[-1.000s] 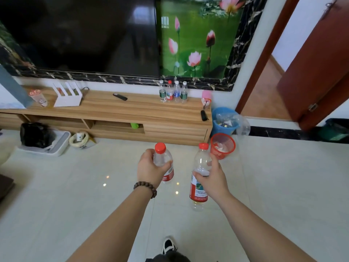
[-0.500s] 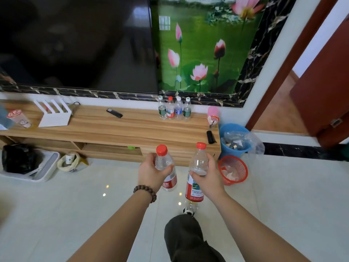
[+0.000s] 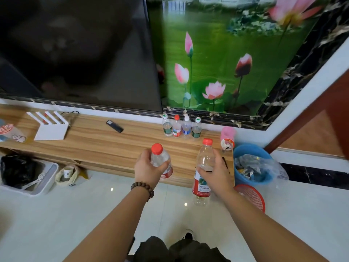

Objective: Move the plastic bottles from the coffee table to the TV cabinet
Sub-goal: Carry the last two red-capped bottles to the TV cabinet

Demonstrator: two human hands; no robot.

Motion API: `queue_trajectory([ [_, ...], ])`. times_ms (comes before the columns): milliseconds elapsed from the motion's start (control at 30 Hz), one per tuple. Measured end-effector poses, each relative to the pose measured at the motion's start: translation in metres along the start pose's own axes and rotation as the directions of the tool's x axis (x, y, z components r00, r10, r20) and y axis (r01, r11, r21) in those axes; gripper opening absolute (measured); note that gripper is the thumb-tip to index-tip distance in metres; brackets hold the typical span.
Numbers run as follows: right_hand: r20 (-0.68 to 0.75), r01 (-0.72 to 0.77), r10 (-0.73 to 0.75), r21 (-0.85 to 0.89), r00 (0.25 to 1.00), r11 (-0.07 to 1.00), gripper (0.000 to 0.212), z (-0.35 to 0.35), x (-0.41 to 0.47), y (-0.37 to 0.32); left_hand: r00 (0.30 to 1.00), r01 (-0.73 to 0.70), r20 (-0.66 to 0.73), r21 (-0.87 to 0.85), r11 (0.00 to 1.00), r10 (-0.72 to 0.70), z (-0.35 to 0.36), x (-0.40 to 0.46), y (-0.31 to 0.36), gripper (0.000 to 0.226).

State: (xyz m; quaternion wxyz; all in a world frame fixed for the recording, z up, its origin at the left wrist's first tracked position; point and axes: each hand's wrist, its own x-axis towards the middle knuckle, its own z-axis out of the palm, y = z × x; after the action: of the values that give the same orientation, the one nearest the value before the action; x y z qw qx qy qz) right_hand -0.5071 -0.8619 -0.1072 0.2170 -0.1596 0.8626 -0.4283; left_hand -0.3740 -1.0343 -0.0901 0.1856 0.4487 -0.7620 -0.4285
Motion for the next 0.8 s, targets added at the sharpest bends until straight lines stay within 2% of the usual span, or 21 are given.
queue_trajectory([
  [167,0.020,-0.045,0.044,0.038,0.999,0.998,0.084,0.020,0.043,0.001,0.999,0.026,0.024,0.031,0.999,-0.026,0.019,0.048,-0.012,0.045],
  [333,-0.015,-0.082,0.084,0.079,0.996,0.993,0.087,0.064,0.089,0.031,0.999,-0.001,0.044,0.026,1.000,0.000,0.052,0.101,-0.058,0.043],
  [600,-0.120,0.062,-0.038,0.205,0.992,0.977,0.083,0.181,0.191,0.111,0.995,-0.099,0.010,0.000,0.995,0.099,0.135,0.195,-0.165,0.047],
  [800,-0.216,0.229,-0.182,0.218,0.959,0.949,0.084,0.239,0.270,0.156,0.984,-0.174,-0.032,-0.019,0.985,0.173,0.192,0.266,-0.219,0.052],
])
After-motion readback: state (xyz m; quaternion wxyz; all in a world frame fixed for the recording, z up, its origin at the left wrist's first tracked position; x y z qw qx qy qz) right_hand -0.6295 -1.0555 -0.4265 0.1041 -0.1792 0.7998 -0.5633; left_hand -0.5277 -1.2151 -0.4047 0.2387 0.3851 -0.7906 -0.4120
